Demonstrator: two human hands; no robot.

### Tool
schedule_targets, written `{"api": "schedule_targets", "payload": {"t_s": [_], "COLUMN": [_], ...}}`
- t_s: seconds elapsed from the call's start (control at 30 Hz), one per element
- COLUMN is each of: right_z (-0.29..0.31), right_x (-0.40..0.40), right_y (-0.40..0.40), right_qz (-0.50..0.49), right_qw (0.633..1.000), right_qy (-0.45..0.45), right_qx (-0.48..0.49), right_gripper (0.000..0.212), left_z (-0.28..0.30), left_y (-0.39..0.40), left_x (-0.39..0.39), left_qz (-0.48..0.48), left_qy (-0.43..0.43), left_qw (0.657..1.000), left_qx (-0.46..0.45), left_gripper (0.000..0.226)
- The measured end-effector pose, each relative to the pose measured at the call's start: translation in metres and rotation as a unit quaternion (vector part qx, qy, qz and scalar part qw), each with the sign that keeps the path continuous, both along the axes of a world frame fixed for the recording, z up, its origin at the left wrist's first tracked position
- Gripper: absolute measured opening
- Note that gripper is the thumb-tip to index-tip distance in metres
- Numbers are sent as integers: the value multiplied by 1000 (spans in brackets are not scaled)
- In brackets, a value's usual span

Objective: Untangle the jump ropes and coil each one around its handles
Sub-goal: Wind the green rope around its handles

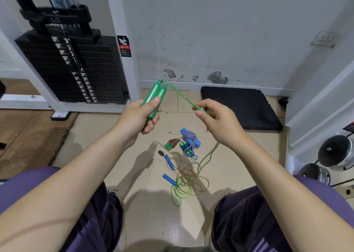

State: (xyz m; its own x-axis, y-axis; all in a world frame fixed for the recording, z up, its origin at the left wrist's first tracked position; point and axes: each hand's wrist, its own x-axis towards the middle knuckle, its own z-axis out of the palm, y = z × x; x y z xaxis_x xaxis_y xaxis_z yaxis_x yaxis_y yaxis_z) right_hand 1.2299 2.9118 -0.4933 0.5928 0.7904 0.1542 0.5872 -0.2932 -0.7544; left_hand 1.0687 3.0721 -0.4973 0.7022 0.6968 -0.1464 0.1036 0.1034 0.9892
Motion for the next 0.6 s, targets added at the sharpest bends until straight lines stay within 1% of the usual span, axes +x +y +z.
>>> {"api": "schedule_targets", "payload": {"t_s": [0.17, 0.23, 0.27, 0.3, 0.33, 0.4, 0.5, 0.53, 0.6], "right_z": [2, 3, 3, 4, 4, 5, 6, 5, 6], "right_x": [-1, -2, -3, -3, -4, -7, -12, -14, -16], "right_y": [1, 1, 1, 1, 0, 0, 0, 1, 1], "right_qz": [-34, -33, -33, -30, -23, 11, 75, 86, 98], "right_qw": [998, 999, 999, 999, 999, 998, 990, 989, 991], "right_qy": [-59, -43, -31, -25, -29, -55, -76, -67, -37], "right_qx": [-6, 5, 10, 11, 7, -30, -90, -96, -83], "right_gripper": [21, 17, 12, 5, 5, 11, 11, 10, 7], "left_z": [0, -1, -1, -1, -1, -2, -3, -3, -1], "left_y": [1, 2, 3, 4, 5, 7, 8, 8, 7], "left_x": [0, 0, 0, 0, -1, -2, -4, -5, -7], "left_qz": [37, 39, 34, 25, 14, -5, -35, -60, -144], "left_qy": [-16, -10, -1, 13, 30, 64, 106, 126, 171], "left_qw": [999, 999, 999, 999, 999, 997, 991, 987, 969], "left_qx": [-9, 7, 18, 29, 40, 54, 68, 79, 103], "left_gripper": [32, 32, 32, 31, 31, 29, 29, 29, 31]}}
